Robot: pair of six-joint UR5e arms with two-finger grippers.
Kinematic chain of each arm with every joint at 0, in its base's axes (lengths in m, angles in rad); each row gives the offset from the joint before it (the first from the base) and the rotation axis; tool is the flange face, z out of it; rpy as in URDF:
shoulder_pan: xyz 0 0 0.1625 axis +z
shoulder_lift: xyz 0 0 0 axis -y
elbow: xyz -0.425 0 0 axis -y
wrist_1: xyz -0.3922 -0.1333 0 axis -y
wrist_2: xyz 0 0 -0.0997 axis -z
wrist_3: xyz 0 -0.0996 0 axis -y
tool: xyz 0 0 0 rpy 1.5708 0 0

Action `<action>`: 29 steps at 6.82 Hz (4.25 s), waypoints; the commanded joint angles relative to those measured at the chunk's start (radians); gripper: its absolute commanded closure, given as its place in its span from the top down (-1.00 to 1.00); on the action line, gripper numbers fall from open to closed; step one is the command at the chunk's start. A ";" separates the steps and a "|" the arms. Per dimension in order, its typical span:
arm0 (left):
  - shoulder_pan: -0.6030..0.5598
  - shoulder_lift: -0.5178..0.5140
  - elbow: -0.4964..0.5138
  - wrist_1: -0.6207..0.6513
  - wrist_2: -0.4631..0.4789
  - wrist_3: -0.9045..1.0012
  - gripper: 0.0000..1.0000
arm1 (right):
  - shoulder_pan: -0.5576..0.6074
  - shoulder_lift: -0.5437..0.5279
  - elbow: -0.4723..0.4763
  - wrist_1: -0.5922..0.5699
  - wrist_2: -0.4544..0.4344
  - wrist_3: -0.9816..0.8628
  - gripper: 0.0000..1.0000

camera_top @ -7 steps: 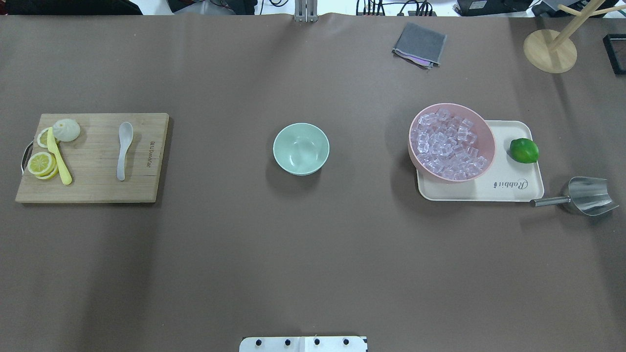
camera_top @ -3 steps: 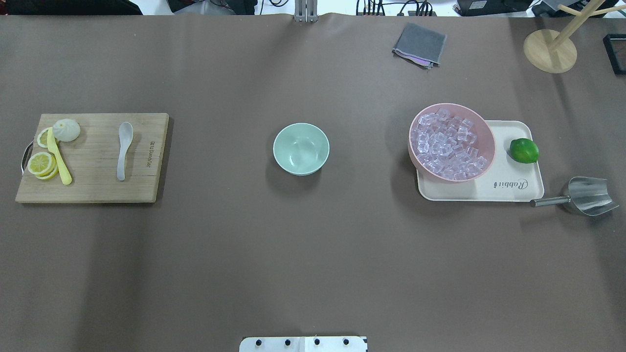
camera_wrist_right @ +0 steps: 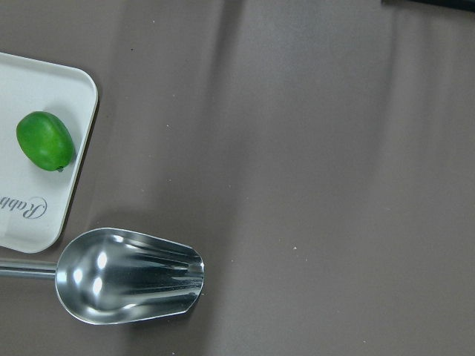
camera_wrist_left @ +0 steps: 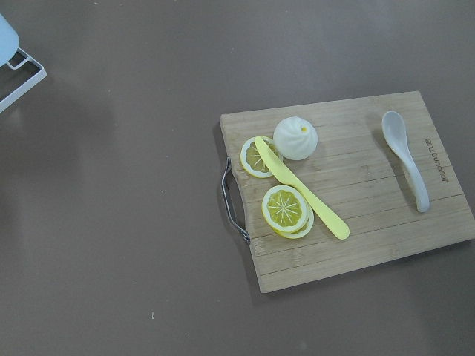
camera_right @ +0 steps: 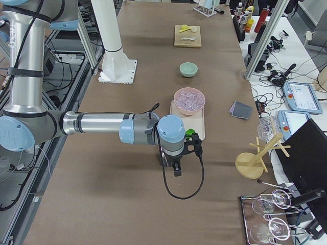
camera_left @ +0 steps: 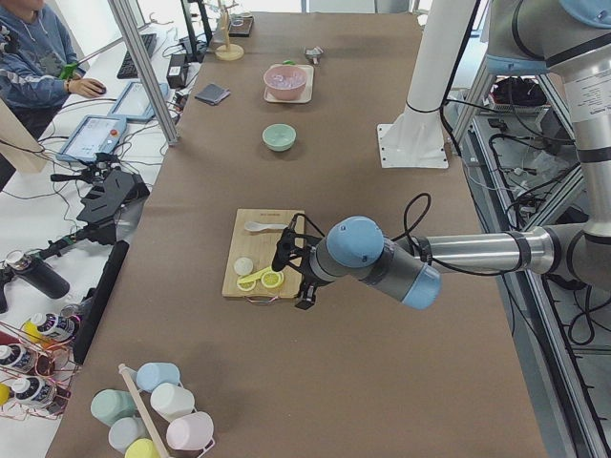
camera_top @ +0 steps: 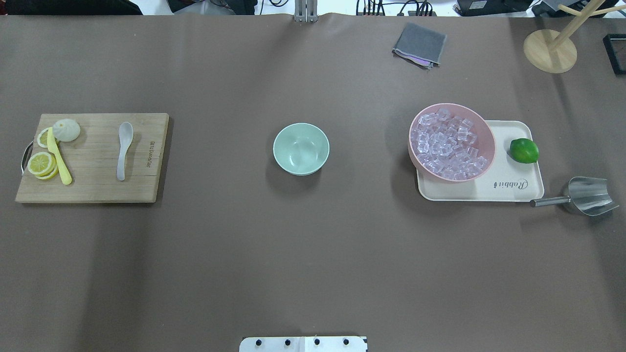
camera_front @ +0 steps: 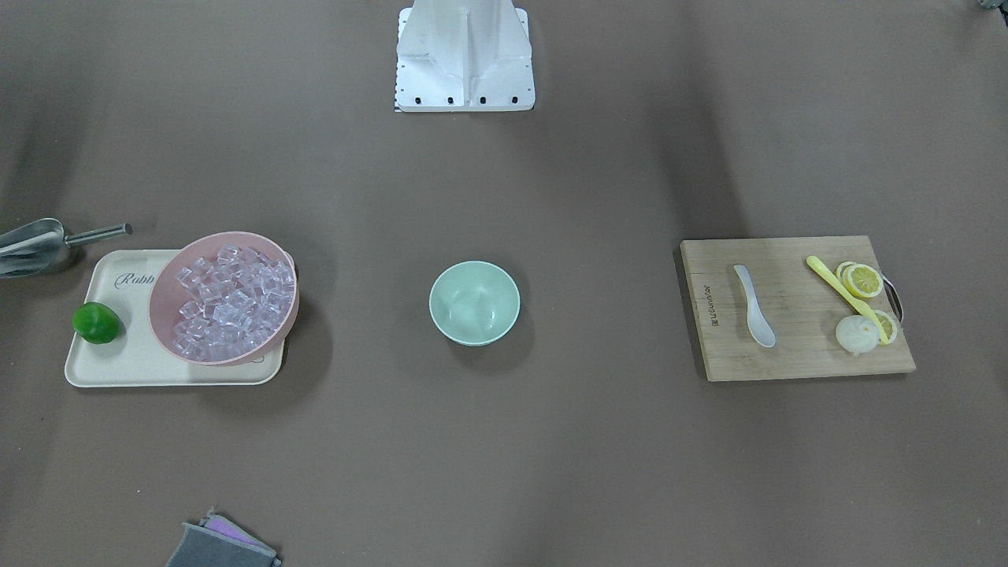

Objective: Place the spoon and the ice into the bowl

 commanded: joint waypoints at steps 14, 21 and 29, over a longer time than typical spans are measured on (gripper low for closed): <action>0.547 -0.454 0.125 0.006 0.292 -0.440 0.94 | -0.668 0.321 0.112 0.288 -0.164 0.505 0.71; 0.688 -0.521 0.234 0.002 0.361 -0.512 0.71 | -0.758 0.321 0.083 0.280 -0.269 0.496 0.65; 0.746 -0.576 0.359 -0.004 0.375 -0.509 -0.01 | -0.781 0.321 0.080 0.284 -0.284 0.504 0.65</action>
